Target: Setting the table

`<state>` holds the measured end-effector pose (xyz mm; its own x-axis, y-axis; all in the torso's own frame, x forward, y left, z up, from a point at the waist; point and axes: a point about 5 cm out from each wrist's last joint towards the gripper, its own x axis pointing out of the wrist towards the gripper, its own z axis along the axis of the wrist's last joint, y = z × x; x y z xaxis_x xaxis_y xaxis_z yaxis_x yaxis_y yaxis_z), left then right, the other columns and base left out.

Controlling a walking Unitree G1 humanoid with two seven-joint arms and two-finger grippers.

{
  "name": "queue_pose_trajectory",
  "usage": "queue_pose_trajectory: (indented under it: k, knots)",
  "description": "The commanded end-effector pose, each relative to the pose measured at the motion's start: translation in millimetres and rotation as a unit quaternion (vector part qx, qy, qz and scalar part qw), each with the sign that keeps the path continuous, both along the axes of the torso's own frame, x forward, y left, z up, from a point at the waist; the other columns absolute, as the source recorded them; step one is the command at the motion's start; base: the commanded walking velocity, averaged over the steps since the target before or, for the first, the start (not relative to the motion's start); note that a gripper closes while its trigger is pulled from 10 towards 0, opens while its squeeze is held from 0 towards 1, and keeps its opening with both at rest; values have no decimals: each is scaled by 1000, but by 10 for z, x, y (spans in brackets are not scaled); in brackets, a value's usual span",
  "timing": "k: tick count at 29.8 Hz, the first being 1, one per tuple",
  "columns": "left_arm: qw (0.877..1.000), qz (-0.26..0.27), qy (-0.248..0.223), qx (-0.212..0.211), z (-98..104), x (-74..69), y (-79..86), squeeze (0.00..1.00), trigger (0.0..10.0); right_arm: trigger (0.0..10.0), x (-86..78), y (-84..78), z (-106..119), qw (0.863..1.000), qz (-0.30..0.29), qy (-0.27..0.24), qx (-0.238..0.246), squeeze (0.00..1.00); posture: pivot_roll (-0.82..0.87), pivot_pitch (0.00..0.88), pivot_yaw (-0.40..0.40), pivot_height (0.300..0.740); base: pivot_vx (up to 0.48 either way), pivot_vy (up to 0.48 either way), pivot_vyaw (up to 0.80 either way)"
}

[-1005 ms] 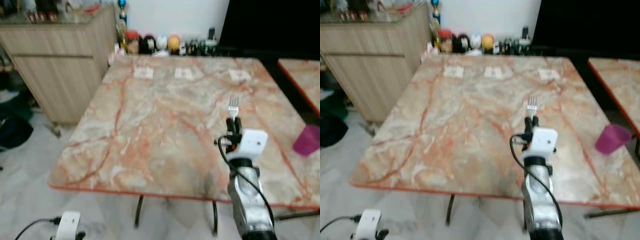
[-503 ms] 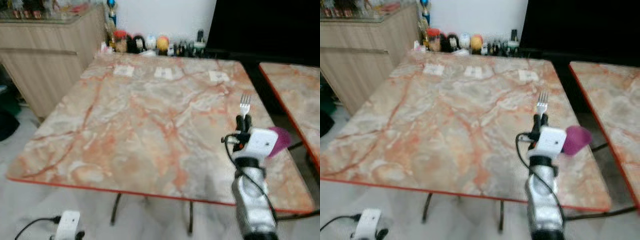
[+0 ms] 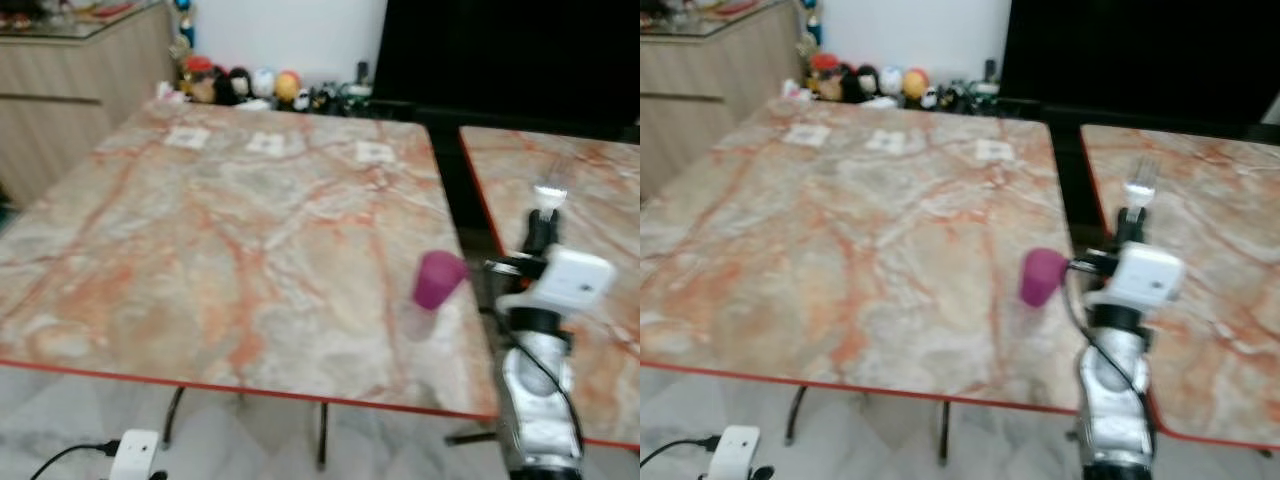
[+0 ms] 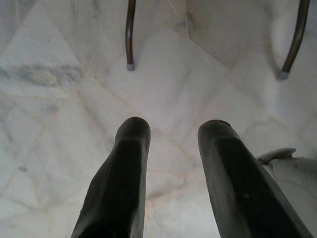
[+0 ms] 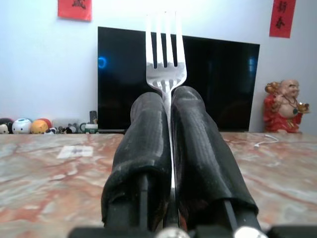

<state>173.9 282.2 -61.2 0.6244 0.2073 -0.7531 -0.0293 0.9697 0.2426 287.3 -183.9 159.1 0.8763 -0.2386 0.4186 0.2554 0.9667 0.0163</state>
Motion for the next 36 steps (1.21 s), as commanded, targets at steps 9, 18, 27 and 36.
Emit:
queue_pose_trajectory:
  k: [9,18,27,36]
  knots:
    - [1000,-6,1,2,-5,13,-26,0,10000,10000,1,-95,68,1000,-22,-9,2,0,79,0,-16,740,0,-465,0]
    - [1000,-3,-2,3,10,41,-20,0,10000,10000,-5,-174,93,999,-42,-14,5,0,71,0,-3,740,0,-465,0]
    - [1000,-2,-4,3,16,52,-19,0,10000,10000,15,-147,99,999,-44,-13,8,0,71,0,-1,740,0,-463,0]
    - [1000,-1,-5,2,18,53,-17,0,10000,10000,23,-165,103,999,-47,-13,9,0,70,5,0,740,0,-463,0]
